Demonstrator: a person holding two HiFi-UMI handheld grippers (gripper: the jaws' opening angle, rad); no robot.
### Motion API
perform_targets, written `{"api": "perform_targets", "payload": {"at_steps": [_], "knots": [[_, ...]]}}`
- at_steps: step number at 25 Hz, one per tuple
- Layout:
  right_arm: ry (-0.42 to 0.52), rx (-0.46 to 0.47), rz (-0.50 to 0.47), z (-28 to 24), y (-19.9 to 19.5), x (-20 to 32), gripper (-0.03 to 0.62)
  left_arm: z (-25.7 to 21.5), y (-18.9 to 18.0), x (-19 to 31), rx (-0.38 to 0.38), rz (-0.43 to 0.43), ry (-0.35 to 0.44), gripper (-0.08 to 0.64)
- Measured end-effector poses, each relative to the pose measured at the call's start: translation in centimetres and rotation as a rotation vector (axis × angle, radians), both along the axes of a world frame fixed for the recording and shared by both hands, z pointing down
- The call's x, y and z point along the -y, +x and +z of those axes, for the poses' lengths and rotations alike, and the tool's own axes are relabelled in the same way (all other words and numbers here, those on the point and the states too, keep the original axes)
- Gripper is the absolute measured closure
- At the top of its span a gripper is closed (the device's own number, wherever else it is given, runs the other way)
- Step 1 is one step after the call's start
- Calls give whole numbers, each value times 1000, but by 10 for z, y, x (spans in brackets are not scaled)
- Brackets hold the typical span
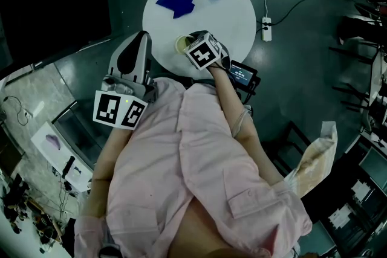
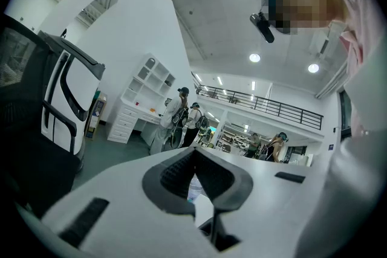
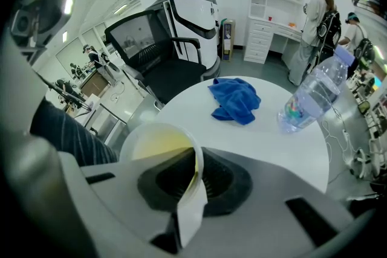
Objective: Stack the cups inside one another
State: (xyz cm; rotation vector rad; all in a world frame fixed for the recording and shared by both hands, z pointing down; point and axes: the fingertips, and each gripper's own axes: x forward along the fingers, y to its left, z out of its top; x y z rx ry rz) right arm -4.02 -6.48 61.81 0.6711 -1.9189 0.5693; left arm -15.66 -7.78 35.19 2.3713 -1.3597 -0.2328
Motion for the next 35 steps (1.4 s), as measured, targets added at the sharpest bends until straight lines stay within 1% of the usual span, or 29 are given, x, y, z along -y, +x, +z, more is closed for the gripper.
{"api": "perform_targets", "payload": {"at_steps": [16,28,29,30,31,32,35], "knots": [[18,-24,-12,0,2,2,554,2,-2,2,-6,-3,-10,551],[41,1,-57,-2,-7,0,551,2,-1,2,-8,-2,-9,551],[41,3,-57,-2,-8,0,547,2,-1,2,-8,-1,-9,551],[42,4,-56,-2,-8,0,523,2,0,1,-8,0,-8,551],[45,5,-53,-2,-8,0,472,2,-1,1,-8,1,-8,551],[49,4,-51,-2,-9,0,458,2,-1,1,-8,1,-9,551],[62,3,-44,-3,-8,3,446,2,-2,1,-8,0,-7,551]]}}
